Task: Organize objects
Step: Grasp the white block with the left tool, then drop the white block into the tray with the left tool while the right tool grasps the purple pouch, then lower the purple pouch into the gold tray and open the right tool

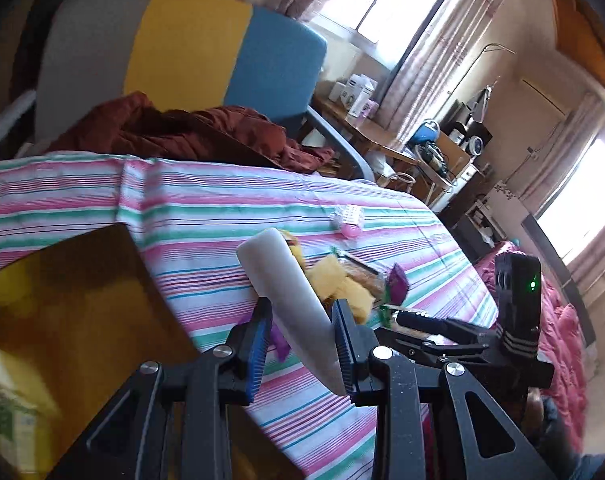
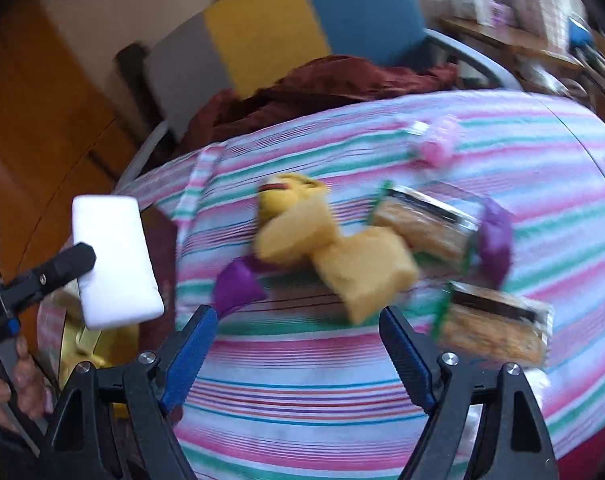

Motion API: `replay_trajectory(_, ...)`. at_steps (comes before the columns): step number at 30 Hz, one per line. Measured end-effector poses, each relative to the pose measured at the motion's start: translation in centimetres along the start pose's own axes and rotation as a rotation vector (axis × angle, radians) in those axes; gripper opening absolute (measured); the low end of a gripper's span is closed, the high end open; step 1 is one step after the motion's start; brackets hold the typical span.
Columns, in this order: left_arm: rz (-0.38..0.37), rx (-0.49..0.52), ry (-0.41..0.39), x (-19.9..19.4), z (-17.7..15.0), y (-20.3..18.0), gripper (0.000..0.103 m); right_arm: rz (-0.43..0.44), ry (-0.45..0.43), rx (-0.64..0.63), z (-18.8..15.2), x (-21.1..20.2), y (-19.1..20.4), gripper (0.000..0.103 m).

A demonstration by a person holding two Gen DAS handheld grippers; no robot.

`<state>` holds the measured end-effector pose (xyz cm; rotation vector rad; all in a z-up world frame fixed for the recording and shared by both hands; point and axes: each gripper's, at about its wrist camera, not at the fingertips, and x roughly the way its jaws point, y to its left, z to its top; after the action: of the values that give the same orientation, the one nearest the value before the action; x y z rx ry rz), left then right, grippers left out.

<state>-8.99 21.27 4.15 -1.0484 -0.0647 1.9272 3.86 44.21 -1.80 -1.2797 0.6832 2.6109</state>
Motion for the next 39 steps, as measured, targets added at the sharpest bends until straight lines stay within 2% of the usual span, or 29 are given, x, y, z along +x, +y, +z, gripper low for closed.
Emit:
replay_trajectory(5,0.093,-0.043,-0.024,-3.2,-1.1,4.6,0.031,0.034,0.043,-0.169,1.7,3.3,5.2,0.083)
replay_trajectory(11,0.242,-0.075,-0.048,-4.6,-1.4,8.9,0.036,-0.047,0.178,-0.272,3.1,10.2,7.9,0.077)
replay_trajectory(12,0.279,-0.092,-0.055,-4.8,-1.5,9.7,0.042,-0.075,0.205,-0.276,2.9,11.4,7.9,0.073)
replay_trajectory(13,0.312,-0.118,-0.061,-5.2,-1.6,10.6,0.056,-0.091,0.229,-0.276,2.7,12.2,7.7,0.067)
replay_trajectory(14,0.323,-0.136,-0.07,-5.5,-1.9,11.1,0.063,-0.096,0.254,-0.277,2.2,12.9,7.7,0.05)
replay_trajectory(15,0.332,-0.163,-0.092,-6.2,-2.1,11.7,0.071,-0.113,0.241,-0.287,1.9,12.8,7.7,0.044)
replay_trajectory(16,0.332,-0.178,-0.105,-6.7,-2.5,12.1,0.072,-0.111,0.226,-0.287,1.8,12.4,7.6,0.042)
replay_trajectory(17,0.33,-0.188,-0.113,-7.2,-2.9,12.4,0.072,-0.084,0.219,-0.259,1.7,11.8,7.3,0.042)
replay_trajectory(21,0.356,-0.202,-0.127,-8.3,-4.3,12.8,0.072,-0.07,0.146,-0.24,1.6,8.8,7.1,0.042)
replay_trajectory(28,0.386,-0.192,-0.141,-10.6,-7.9,11.4,0.072,-0.037,0.055,-0.217,1.8,4.6,7.9,0.042)
replay_trajectory(31,0.407,-0.205,-0.142,-11.3,-9.4,11.0,0.08,0.02,0.034,-0.237,1.9,3.6,9.9,0.042)
replay_trajectory(35,0.48,-0.188,-0.153,-11.8,-10.3,10.1,0.082,0.107,0.028,-0.292,1.6,3.0,14.1,0.042)
replay_trajectory(37,0.498,-0.185,-0.165,-12.2,-10.4,9.9,0.084,0.158,0.041,-0.331,1.3,3.4,16.6,0.045)
replay_trajectory(39,0.477,-0.198,-0.189,-13.0,-10.6,10.0,0.087,0.176,0.045,-0.384,0.7,3.6,19.0,0.054)
